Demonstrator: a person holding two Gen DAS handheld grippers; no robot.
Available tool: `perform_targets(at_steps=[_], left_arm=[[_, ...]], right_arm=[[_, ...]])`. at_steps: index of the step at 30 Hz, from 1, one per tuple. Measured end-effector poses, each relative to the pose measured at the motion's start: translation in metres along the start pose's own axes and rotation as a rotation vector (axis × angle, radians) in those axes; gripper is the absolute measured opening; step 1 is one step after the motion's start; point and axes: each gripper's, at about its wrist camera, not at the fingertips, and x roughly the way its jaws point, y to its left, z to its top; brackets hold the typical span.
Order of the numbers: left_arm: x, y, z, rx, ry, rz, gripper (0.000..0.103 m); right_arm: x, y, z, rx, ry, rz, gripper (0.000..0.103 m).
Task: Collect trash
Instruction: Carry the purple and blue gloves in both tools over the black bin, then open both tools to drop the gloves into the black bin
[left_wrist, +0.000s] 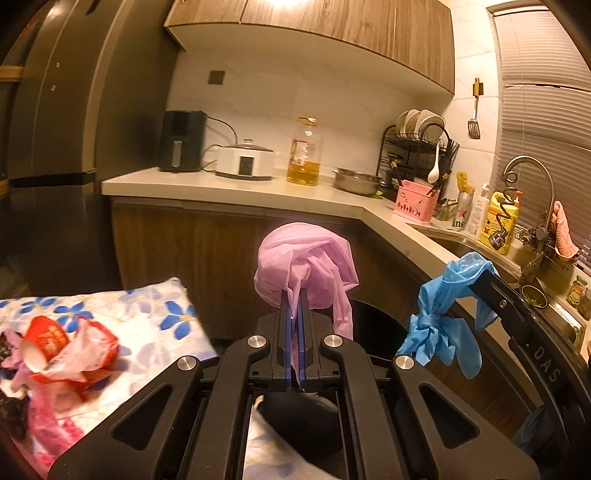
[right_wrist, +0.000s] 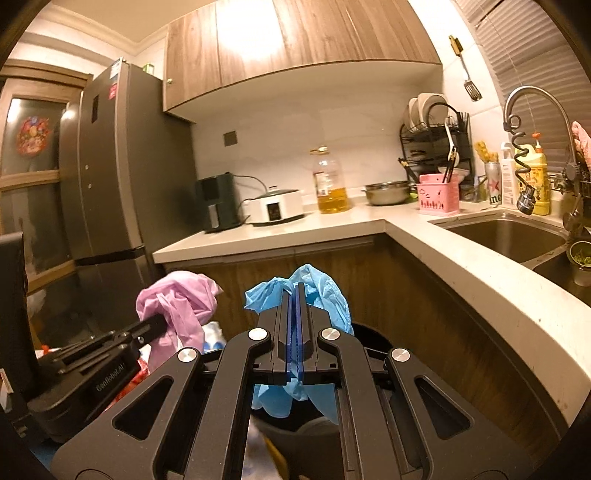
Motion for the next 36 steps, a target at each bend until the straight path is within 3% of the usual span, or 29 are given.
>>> perform_targets(at_steps=[12,30,32,34,36], left_arm=[[0.041,-0.018,0.001,0.024,0.022,-0.029,0.002],[0.066,-0.024,-0.003,0.054,0.051,-0.084,0.003],[0.067,-0.024,-0.004,0.06,0.051,-0.082,0.009],[0.068,-0.02,-0.005,0.05,0.055,-0.076,0.032],[0.068,-0.014,-0.006,0.024,0.053,-0.071,0.041]], right_arm=[[0.037,-0.02,0.005,0.014,0.028,-0.022,0.002],[0.068,-0.028,0.002,0.016,0.073,-0.004,0.003],[0.072,-0.029,0.001,0.014,0.087,-0.005,0.014],[0.074,-0.03,0.0,0.014,0.097,-0.011,0.025],[0.076,-0.032,-0.001,0.017,0.104,-0.02,0.035]])
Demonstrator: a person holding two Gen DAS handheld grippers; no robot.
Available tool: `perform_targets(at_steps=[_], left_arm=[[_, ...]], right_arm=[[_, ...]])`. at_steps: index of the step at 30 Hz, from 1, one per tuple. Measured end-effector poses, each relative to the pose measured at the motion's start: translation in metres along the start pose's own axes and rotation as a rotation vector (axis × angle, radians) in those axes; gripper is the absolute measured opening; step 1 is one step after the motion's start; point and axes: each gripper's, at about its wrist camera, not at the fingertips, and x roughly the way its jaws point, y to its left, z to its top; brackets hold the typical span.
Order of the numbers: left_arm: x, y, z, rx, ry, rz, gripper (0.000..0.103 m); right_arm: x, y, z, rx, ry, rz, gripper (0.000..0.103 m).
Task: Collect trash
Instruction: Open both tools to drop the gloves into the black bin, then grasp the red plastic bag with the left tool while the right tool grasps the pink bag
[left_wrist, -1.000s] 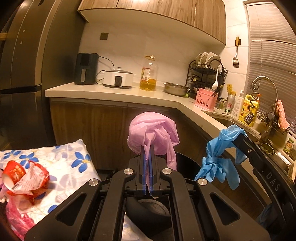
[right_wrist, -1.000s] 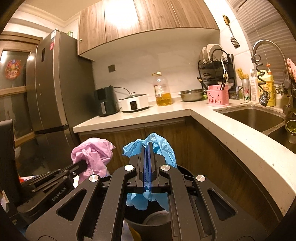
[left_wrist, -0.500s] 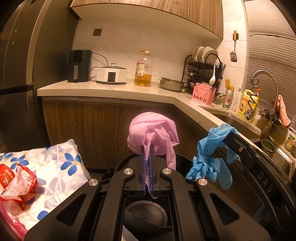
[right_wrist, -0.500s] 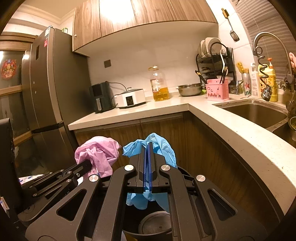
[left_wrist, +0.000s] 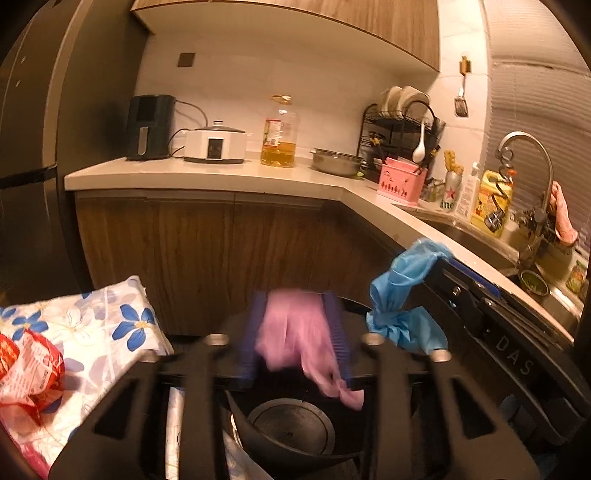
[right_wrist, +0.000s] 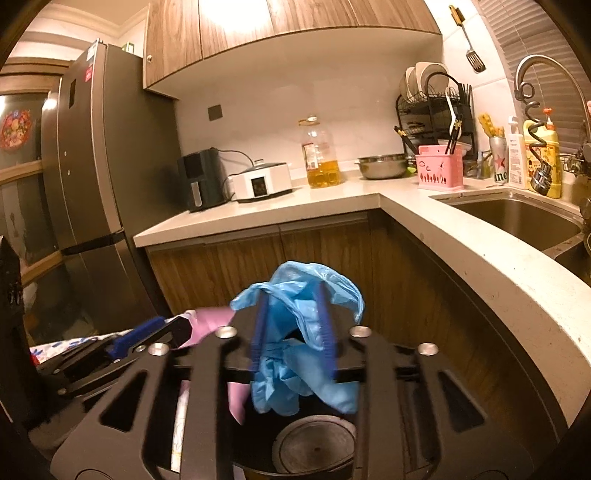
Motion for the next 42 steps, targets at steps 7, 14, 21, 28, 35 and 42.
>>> perform_targets(at_steps=[7,14,21,28,35,42], left_arm=[[-0.013,0.023,-0.003,-0.065,-0.017,0.048,0.069],[-0.031,0.036,-0.007,-0.095,-0.027,0.095,0.078],[-0.049,0.041,-0.01,-0.104,-0.045,0.116,0.082],[-0.062,0.047,-0.014,-0.121,-0.052,0.135,0.082],[-0.083,0.054,-0.018,-0.137,-0.07,0.173,0.082],[-0.111,0.061,-0.029,-0.134,-0.086,0.235,0.082]], right_arm=[[0.004,-0.003,-0.005,0.019,0.034,-0.035,0.061],[0.01,0.001,-0.013,-0.003,0.108,-0.077,0.073],[0.017,0.007,-0.023,-0.028,0.186,-0.113,0.081],[0.018,0.009,-0.039,-0.045,0.268,-0.127,0.09],[0.004,0.009,-0.047,-0.019,0.282,-0.122,0.09],[-0.028,0.021,-0.038,-0.005,0.189,-0.11,0.09]])
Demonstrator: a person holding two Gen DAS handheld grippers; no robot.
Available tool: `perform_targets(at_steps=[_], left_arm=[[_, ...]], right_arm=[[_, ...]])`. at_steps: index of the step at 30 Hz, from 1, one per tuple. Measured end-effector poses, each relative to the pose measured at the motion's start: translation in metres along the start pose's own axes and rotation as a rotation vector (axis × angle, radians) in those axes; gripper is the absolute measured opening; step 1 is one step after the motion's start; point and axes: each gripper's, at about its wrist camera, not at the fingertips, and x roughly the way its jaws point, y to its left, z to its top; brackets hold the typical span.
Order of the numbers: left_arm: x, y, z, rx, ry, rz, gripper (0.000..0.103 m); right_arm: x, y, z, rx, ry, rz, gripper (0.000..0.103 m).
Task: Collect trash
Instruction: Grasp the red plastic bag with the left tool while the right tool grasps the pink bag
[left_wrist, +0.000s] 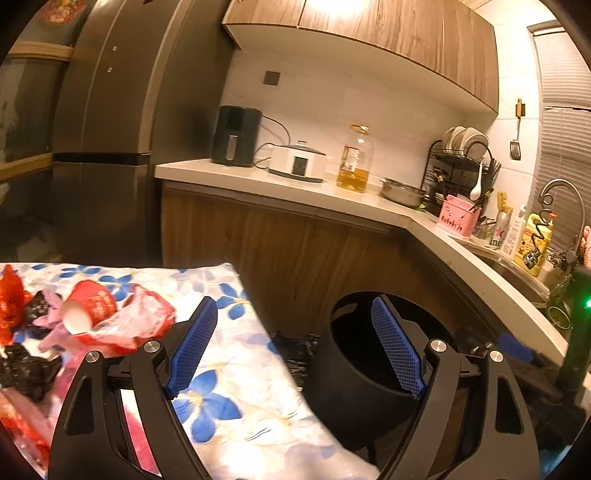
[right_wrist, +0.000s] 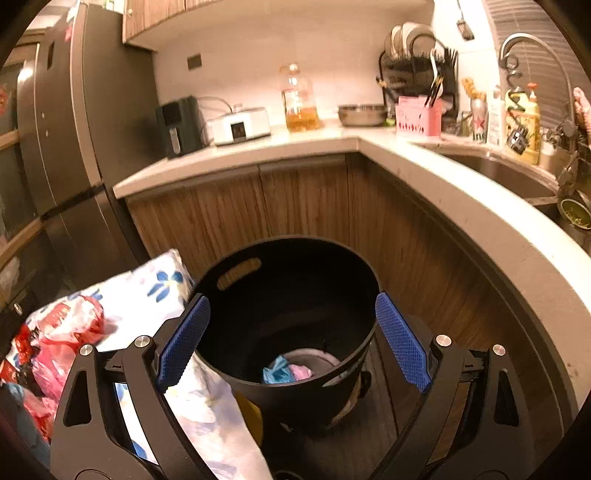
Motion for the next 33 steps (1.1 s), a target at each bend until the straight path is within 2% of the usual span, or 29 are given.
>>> perform_targets(at_steps=[4,11,16,19,24,29,33], left_arm=[[-0.018,0.015,-0.005,-0.013,-0.005,0.04,0.082],[-0.059,0.048,-0.021,-0.018,-0.031,0.119,0.086],[-0.085,0.078,-0.034,-0.031,-0.032,0.193,0.089],[-0.103,0.102,-0.045,-0.054,-0.037,0.237,0.094],[-0.127,0.137,-0.062,-0.07,-0.048,0.318,0.094],[-0.141,0.171,-0.081,-0.094,-0.035,0.394,0.094],[-0.136,0.191,-0.09,-0.138,-0.006,0.409,0.094]], right_arm=[[-0.025,0.013,-0.004,-0.003,-0.074,0.019,0.09],[-0.069,0.045,-0.02,-0.012,-0.202,0.114,0.09],[-0.091,0.071,-0.04,-0.011,-0.253,0.193,0.09],[-0.096,0.089,-0.052,-0.017,-0.255,0.253,0.09],[-0.093,0.126,-0.074,-0.048,-0.215,0.349,0.09],[-0.086,0.162,-0.096,-0.102,-0.177,0.399,0.09],[-0.084,0.184,-0.109,-0.144,-0.169,0.418,0.09]])
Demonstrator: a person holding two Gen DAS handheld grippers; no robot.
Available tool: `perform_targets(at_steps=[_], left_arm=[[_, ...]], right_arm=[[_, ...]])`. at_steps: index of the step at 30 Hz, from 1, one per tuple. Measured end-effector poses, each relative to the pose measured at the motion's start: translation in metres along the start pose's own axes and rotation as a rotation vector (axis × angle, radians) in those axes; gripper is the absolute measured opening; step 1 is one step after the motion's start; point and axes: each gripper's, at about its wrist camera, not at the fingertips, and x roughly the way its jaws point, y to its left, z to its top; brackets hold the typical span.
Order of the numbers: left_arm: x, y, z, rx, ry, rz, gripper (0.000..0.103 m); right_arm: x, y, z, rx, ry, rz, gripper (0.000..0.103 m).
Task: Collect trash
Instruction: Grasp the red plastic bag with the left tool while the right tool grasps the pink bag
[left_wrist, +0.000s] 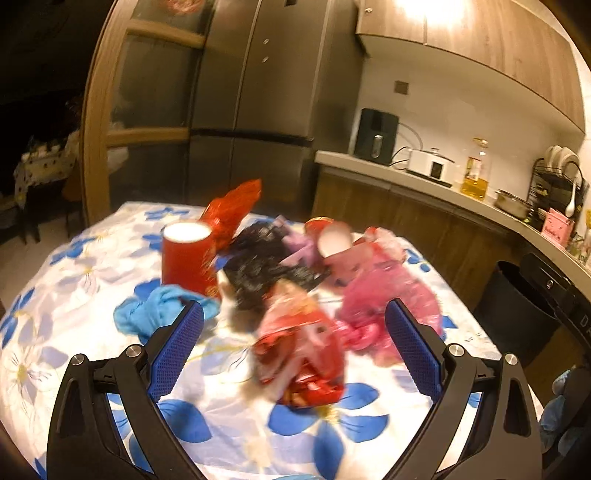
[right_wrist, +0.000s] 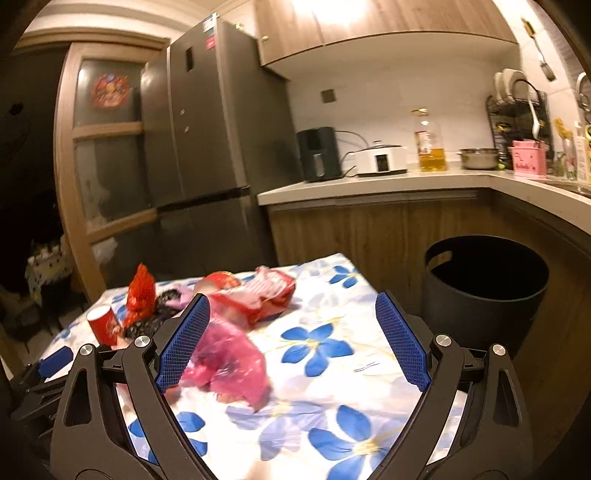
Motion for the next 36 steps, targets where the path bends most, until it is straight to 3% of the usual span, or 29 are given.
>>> perform_targets(at_steps=[9,17,19,27,30,32,36], left_arm=[[0.038,0.01,-0.007,-0.026,0.1,-0.017,0.09],[0.047,0.008,-0.014,-0.01,0.162,-0.059,0.062],[0.049,0.007,-0.016,0.004,0.174,-0.069,0.047],[0.045,-0.001,-0.018,0.044,0.174,-0.108,0.023],[0.043,0.001,-0.017,0.039,0.17,-0.122,0.021],[0.04,0.001,-0.015,0.04,0.165,-0.131,0.02],[0.033,0.002,-0.013,0.039,0.148,-0.137,0.019]], right_arm=[[0.029,0.021,-0.013,-0.044,0.032,0.033,0.09],[0.066,0.04,-0.021,-0.102,0.099,0.083,0.09],[0.076,0.042,-0.024,-0.103,0.117,0.09,0.09],[0.1,0.045,-0.035,-0.098,0.183,0.122,0.088],[0.102,0.048,-0.038,-0.11,0.202,0.14,0.073],[0.104,0.049,-0.04,-0.113,0.221,0.158,0.054],[0.102,0.051,-0.044,-0.122,0.247,0.185,0.032]])
